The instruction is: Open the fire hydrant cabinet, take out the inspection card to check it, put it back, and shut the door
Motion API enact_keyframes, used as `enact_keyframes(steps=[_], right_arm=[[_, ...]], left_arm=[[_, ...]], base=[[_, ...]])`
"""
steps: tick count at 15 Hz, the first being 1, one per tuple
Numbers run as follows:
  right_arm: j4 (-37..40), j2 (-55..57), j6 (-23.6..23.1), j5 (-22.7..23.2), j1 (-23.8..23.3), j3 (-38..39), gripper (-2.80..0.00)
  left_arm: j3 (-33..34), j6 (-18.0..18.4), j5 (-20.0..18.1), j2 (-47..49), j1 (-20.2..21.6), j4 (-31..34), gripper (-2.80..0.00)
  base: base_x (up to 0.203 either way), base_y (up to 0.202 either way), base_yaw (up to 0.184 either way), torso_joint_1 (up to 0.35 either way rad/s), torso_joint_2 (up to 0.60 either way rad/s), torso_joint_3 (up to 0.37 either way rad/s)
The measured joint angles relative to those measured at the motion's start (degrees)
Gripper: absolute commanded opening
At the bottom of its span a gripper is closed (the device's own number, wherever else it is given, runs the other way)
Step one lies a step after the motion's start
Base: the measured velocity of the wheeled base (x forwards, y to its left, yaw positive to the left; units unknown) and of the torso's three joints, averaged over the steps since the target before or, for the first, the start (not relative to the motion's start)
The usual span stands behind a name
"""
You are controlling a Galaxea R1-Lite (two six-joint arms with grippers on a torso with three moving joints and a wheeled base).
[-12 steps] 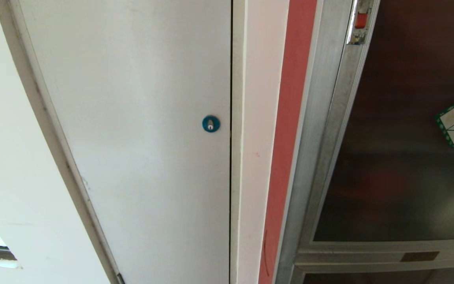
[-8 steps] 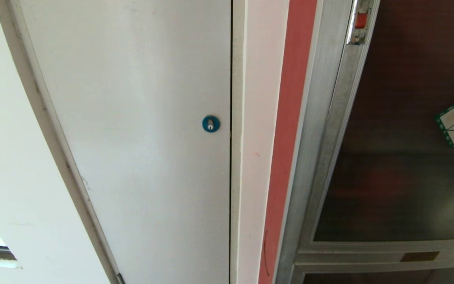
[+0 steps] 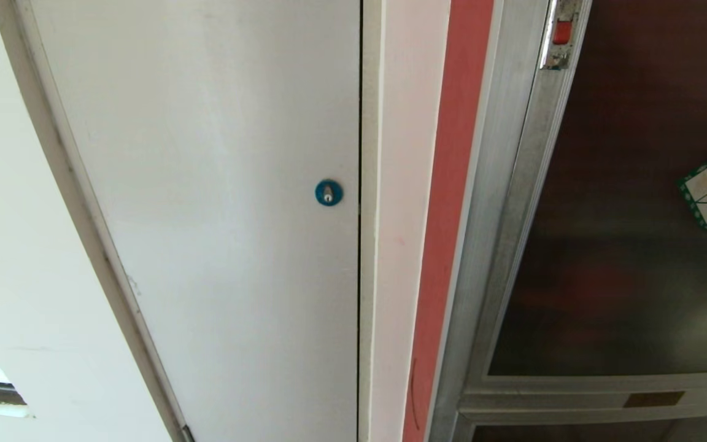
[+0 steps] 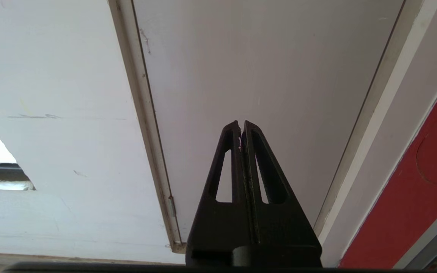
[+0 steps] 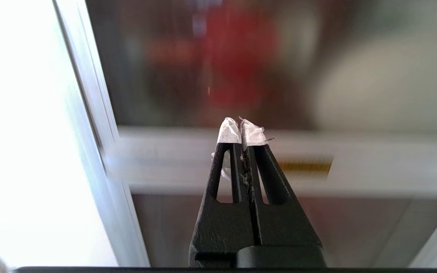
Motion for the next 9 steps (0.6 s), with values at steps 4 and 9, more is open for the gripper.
enact_keyframes(steps=[4,9], right_arm=[[1.79,6.23,-5.01,0.69,0.02,-10.64,-2.80],[1.79,21.11,-6.63,0.78,-0.02,-27.10,-2.80]], left_arm=[[0.00,0.00,0.01,0.00,-0.01,0.01,-2.80],[0.00,0.02,0.00,0.00,0.00,0.01,-2.80]], base=[[0.000,0.000,0.000,0.000,0.00,0.000],[0.000,0.000,0.000,0.000,0.00,0.000]])
